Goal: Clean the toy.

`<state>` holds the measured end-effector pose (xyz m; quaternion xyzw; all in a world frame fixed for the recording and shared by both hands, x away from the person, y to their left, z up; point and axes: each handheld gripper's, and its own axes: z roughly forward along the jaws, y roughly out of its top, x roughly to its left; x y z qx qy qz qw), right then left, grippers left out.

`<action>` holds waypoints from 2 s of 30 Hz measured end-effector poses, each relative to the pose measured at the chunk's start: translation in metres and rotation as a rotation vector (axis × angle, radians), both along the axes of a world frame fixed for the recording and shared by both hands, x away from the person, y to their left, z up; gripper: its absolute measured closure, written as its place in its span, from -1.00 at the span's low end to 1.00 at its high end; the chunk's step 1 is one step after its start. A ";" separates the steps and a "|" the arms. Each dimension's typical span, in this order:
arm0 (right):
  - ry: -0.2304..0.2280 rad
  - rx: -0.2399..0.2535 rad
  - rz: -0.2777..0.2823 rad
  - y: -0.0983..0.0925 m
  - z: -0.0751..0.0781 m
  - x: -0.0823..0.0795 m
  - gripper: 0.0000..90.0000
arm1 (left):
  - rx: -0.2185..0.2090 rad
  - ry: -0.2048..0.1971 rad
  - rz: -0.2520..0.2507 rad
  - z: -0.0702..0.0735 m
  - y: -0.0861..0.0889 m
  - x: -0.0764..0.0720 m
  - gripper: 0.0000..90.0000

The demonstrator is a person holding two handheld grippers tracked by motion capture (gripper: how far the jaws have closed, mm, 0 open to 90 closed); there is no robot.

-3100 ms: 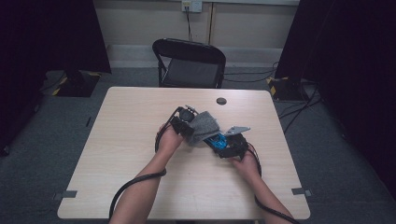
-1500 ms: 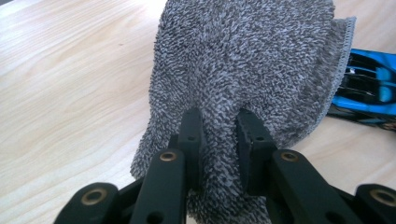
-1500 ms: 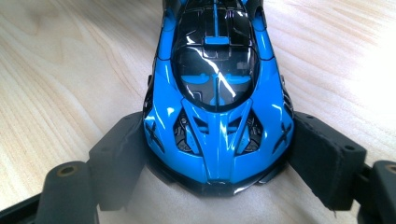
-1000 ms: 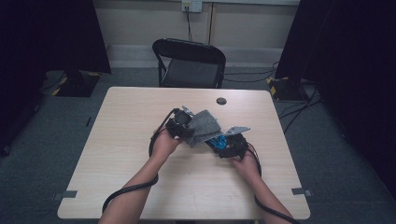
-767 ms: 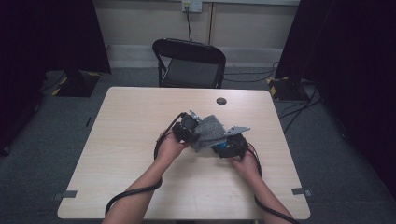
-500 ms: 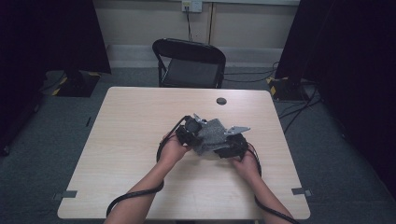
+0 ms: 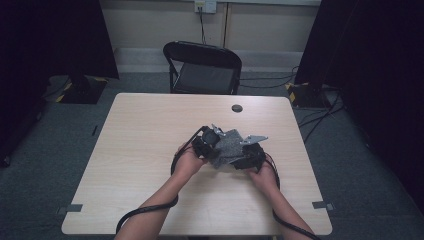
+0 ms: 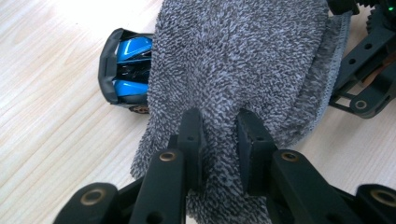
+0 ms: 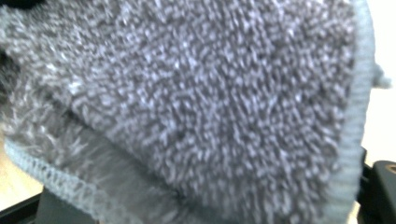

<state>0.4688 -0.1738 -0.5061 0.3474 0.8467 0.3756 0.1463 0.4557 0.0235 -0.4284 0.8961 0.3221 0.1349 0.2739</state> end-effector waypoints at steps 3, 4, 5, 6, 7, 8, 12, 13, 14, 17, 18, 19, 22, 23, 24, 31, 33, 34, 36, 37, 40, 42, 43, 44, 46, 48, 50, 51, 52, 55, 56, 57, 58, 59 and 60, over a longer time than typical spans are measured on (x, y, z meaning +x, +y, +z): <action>0.001 0.000 -0.001 0.000 0.000 0.000 -0.50 | 0.014 -0.001 -0.011 -0.002 -0.004 -0.001 0.64; 0.001 0.000 0.000 0.000 0.000 0.000 -0.50 | 0.021 -0.003 -0.012 -0.002 -0.005 -0.001 0.64; 0.000 0.000 0.000 0.000 0.000 0.000 -0.50 | 0.028 0.001 -0.016 -0.004 -0.005 0.000 0.64; 0.001 0.000 0.000 0.000 0.000 0.000 -0.50 | 0.025 0.004 -0.014 -0.005 -0.006 0.000 0.64; 0.001 0.000 0.000 0.000 0.000 0.000 -0.50 | 0.027 0.006 -0.016 -0.005 -0.005 0.001 0.64; 0.001 0.000 0.000 0.000 0.000 0.000 -0.50 | 0.033 0.011 -0.016 -0.006 -0.005 0.001 0.64; 0.002 0.001 0.000 0.000 0.000 0.000 -0.50 | 0.036 0.013 -0.008 -0.008 -0.006 0.003 0.64; 0.001 0.000 0.000 0.000 0.000 0.000 -0.50 | 0.038 0.017 -0.007 -0.008 -0.006 0.003 0.64; 0.001 0.000 0.000 0.000 0.000 0.000 -0.50 | 0.042 0.016 -0.008 -0.009 -0.006 0.004 0.64; 0.001 0.000 0.001 0.000 0.000 0.000 -0.50 | 0.050 0.016 -0.004 -0.010 -0.006 0.005 0.64; 0.000 -0.001 0.001 0.000 0.000 0.000 -0.50 | 0.053 0.019 -0.004 -0.011 -0.005 0.006 0.63; 0.000 -0.001 0.000 0.000 0.000 0.000 -0.50 | 0.057 0.018 -0.002 -0.011 -0.005 0.006 0.63; 0.000 -0.001 0.000 0.000 0.000 0.000 -0.50 | 0.054 0.021 0.002 -0.012 -0.003 0.007 0.63; 0.000 -0.001 0.000 0.000 0.000 0.000 -0.50 | 0.058 0.019 0.004 -0.012 -0.003 0.007 0.63; 0.000 -0.001 0.000 0.000 0.000 0.000 -0.50 | 0.059 0.018 0.006 -0.012 -0.002 0.008 0.63; 0.000 0.000 0.000 0.000 0.000 0.000 -0.50 | 0.068 0.013 0.018 -0.010 -0.002 0.011 0.63; 0.000 -0.001 0.000 0.000 0.000 0.000 -0.50 | 0.070 0.013 0.020 -0.010 -0.002 0.012 0.63; 0.000 0.000 0.000 0.000 0.000 0.000 -0.50 | 0.066 0.015 0.024 -0.010 -0.002 0.013 0.63; 0.000 -0.001 0.000 0.000 0.000 0.000 -0.50 | 0.064 0.018 0.032 -0.011 -0.001 0.014 0.63; 0.000 -0.001 0.000 0.000 0.000 0.000 -0.50 | 0.061 0.020 0.038 -0.010 0.000 0.015 0.63; 0.000 -0.001 0.000 0.000 0.000 0.000 -0.50 | 0.063 0.013 0.047 -0.009 0.001 0.017 0.63; 0.000 -0.001 0.000 0.000 0.000 0.000 -0.50 | 0.065 0.013 0.052 -0.008 0.003 0.018 0.63; 0.000 -0.001 0.000 0.000 0.000 0.000 -0.50 | 0.062 0.014 0.057 -0.008 0.004 0.019 0.63; 0.001 0.000 0.000 0.000 0.000 0.000 -0.50 | 0.066 0.014 0.058 -0.007 0.005 0.020 0.63; 0.000 -0.001 0.000 0.000 0.000 0.000 -0.50 | 0.062 0.013 0.066 -0.007 0.006 0.021 0.63; 0.000 -0.001 0.000 0.000 0.000 0.000 -0.50 | 0.061 0.014 0.070 -0.007 0.007 0.022 0.63; 0.001 0.000 0.000 0.000 0.000 0.000 -0.50 | 0.062 0.015 0.075 -0.008 0.008 0.023 0.63; 0.001 -0.001 0.000 0.000 0.000 0.000 -0.50 | 0.059 0.016 0.082 -0.008 0.008 0.024 0.63; 0.001 0.000 0.000 0.000 0.000 0.000 -0.50 | 0.065 0.019 0.080 -0.008 0.009 0.025 0.63; 0.000 -0.001 0.000 0.000 0.000 0.000 -0.50 | 0.057 0.024 0.099 -0.009 0.012 0.028 0.63; 0.000 0.000 0.000 0.000 0.000 0.000 -0.50 | 0.058 0.024 0.102 -0.009 0.012 0.028 0.63; 0.000 0.000 0.000 0.000 0.000 0.000 -0.50 | 0.057 0.021 0.105 -0.009 0.012 0.029 0.63; 0.000 -0.001 0.000 0.000 0.000 0.000 -0.50 | 0.059 0.022 0.106 -0.009 0.012 0.029 0.63; 0.001 0.000 0.000 0.000 0.000 0.000 -0.50 | 0.060 0.024 0.107 -0.009 0.013 0.030 0.63; 0.001 -0.001 0.000 0.000 0.000 0.000 -0.50 | 0.060 0.024 0.108 -0.009 0.013 0.031 0.63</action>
